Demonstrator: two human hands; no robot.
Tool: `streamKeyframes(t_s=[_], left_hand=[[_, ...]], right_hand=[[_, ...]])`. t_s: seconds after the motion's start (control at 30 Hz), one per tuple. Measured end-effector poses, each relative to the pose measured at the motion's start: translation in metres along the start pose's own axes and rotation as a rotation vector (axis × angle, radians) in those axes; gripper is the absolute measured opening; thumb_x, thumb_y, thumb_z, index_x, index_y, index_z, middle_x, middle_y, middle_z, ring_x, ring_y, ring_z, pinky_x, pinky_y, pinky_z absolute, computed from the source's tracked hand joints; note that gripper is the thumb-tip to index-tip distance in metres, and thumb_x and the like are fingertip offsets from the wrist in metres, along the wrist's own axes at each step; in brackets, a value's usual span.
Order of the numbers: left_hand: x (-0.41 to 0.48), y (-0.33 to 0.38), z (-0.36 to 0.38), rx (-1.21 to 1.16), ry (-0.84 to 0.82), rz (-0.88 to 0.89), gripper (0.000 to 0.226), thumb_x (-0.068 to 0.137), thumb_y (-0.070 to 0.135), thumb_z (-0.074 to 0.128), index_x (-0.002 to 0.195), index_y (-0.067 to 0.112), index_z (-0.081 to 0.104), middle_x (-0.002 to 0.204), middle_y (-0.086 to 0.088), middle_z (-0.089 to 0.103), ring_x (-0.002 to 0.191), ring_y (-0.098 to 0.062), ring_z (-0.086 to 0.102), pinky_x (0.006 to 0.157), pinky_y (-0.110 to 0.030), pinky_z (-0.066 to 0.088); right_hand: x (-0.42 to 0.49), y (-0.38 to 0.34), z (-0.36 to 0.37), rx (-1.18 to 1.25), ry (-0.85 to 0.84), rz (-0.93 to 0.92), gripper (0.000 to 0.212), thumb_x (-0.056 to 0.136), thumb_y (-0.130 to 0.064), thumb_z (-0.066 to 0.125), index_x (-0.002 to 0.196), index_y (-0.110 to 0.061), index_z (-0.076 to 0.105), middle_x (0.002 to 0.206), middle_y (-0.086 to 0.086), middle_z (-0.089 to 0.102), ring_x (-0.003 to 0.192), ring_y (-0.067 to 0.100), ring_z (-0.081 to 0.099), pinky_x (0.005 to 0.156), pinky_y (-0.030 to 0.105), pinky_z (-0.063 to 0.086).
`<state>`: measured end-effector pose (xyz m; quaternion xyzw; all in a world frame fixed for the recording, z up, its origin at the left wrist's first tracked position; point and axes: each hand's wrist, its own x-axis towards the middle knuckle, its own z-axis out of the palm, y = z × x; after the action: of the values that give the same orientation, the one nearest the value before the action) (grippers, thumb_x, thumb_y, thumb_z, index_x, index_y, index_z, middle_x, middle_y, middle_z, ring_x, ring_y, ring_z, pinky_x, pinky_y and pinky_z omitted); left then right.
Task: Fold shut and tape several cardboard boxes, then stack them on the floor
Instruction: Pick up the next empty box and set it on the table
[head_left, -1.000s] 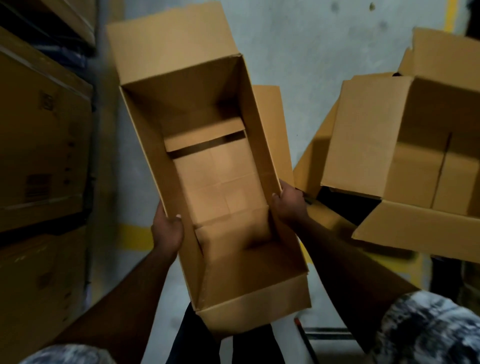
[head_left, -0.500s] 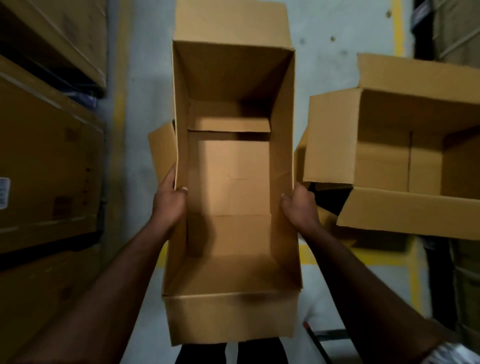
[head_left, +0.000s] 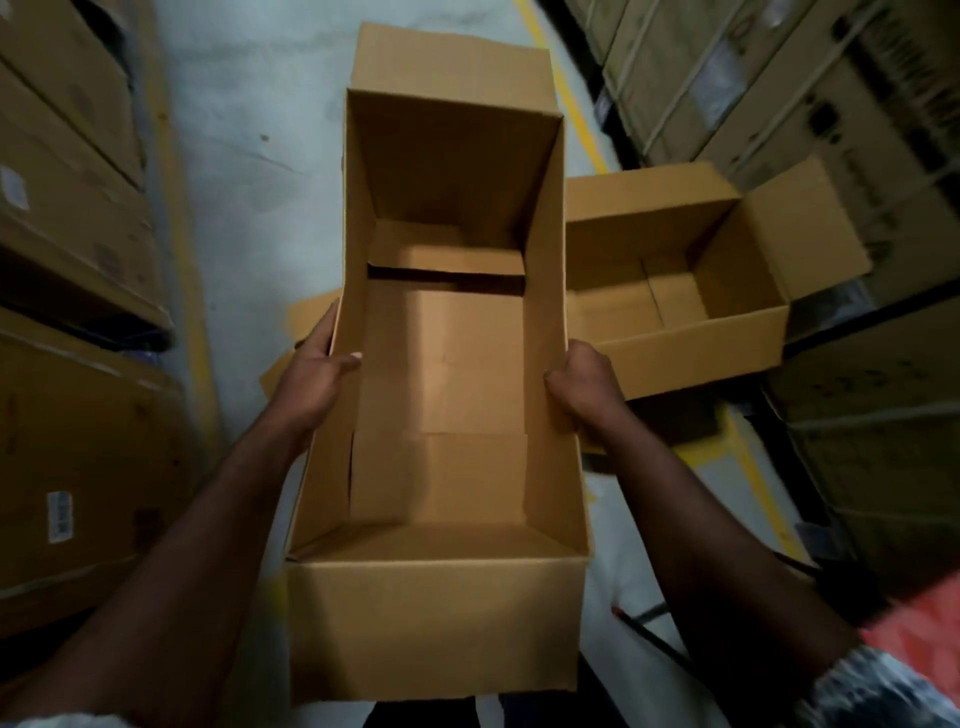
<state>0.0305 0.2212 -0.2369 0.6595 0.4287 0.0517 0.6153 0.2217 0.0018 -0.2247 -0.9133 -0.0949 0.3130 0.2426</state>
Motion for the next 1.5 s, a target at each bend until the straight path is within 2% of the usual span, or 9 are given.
streamKeyframes(t_s=[0.27,0.53,0.67,0.77,0.87,1.07,1.2,1.4,1.5], left_hand=[[-0.072,0.092,0.071,0.071,-0.142,0.088,0.059,0.102,0.006,0.046,0.152,0.038,0.041,0.142,0.004,0.057,0.123,-0.02,0.057,0.092,-0.035,0.05],[-0.184,0.18,0.183,0.136,-0.28,0.253,0.05,0.099,0.002,0.046,0.135,0.035,0.056,0.104,0.002,0.068,0.085,-0.022,0.062,0.073,-0.034,0.046],[-0.241,0.198,0.25,0.22,-0.375,0.328,0.049,0.097,-0.001,0.047,0.136,0.026,0.058,0.104,-0.009,0.066,0.078,-0.029,0.058,0.066,-0.035,0.042],[-0.274,0.193,0.294,0.281,-0.457,0.347,0.052,0.098,0.004,0.05,0.145,0.027,0.053,0.123,-0.013,0.065,0.099,-0.039,0.063,0.076,-0.041,0.047],[-0.319,0.183,0.337,0.321,-0.533,0.369,0.048,0.103,0.013,0.05,0.147,0.033,0.048,0.125,-0.005,0.062,0.105,-0.031,0.061,0.084,-0.04,0.05],[-0.38,0.159,0.412,0.349,-0.696,0.312,0.039,0.099,0.019,0.053,0.132,0.039,0.057,0.115,-0.001,0.064,0.103,-0.024,0.061,0.087,-0.038,0.05],[-0.403,0.138,0.448,0.39,-0.782,0.214,0.037,0.101,0.021,0.054,0.137,0.027,0.058,0.121,-0.009,0.069,0.104,-0.03,0.065,0.099,-0.052,0.051],[-0.433,0.119,0.49,0.395,-0.916,0.225,0.043,0.104,0.022,0.048,0.143,0.039,0.051,0.12,-0.001,0.067,0.107,-0.025,0.063,0.08,-0.041,0.052],[-0.438,0.118,0.502,0.39,-0.909,0.243,0.046,0.104,0.021,0.048,0.147,0.037,0.047,0.126,-0.003,0.063,0.109,-0.024,0.06,0.085,-0.042,0.049]], right_hand=[[-0.092,0.049,-0.107,0.129,0.156,0.093,0.028,0.097,-0.018,0.057,0.124,-0.012,0.058,0.116,0.009,0.064,0.103,0.027,0.063,0.083,0.039,0.055],[-0.209,0.145,-0.23,0.135,0.363,0.164,0.026,0.097,-0.018,0.054,0.12,-0.008,0.06,0.108,0.01,0.059,0.093,0.028,0.061,0.057,0.029,0.047],[-0.276,0.216,-0.275,0.173,0.429,0.195,0.028,0.09,-0.011,0.052,0.111,0.001,0.067,0.104,0.02,0.069,0.085,0.035,0.069,0.049,0.027,0.048],[-0.323,0.267,-0.292,0.199,0.488,0.227,0.025,0.087,-0.013,0.053,0.103,-0.001,0.069,0.099,0.018,0.071,0.08,0.034,0.071,0.061,0.04,0.062],[-0.365,0.32,-0.298,0.237,0.546,0.282,0.022,0.09,-0.017,0.057,0.107,-0.008,0.068,0.1,0.012,0.07,0.083,0.03,0.07,0.07,0.043,0.063],[-0.432,0.41,-0.284,0.344,0.619,0.416,0.019,0.096,-0.015,0.053,0.11,-0.013,0.066,0.1,0.008,0.066,0.086,0.026,0.062,0.069,0.028,0.046],[-0.464,0.45,-0.269,0.373,0.642,0.555,0.028,0.096,-0.014,0.052,0.116,0.0,0.066,0.118,0.021,0.068,0.103,0.035,0.064,0.072,0.028,0.041],[-0.498,0.491,-0.255,0.425,0.725,0.679,0.032,0.093,-0.018,0.055,0.12,-0.003,0.064,0.118,0.017,0.069,0.106,0.038,0.065,0.085,0.038,0.056],[-0.505,0.5,-0.249,0.462,0.789,0.732,0.029,0.093,-0.019,0.055,0.116,-0.004,0.065,0.112,0.017,0.069,0.1,0.036,0.066,0.08,0.038,0.057]])
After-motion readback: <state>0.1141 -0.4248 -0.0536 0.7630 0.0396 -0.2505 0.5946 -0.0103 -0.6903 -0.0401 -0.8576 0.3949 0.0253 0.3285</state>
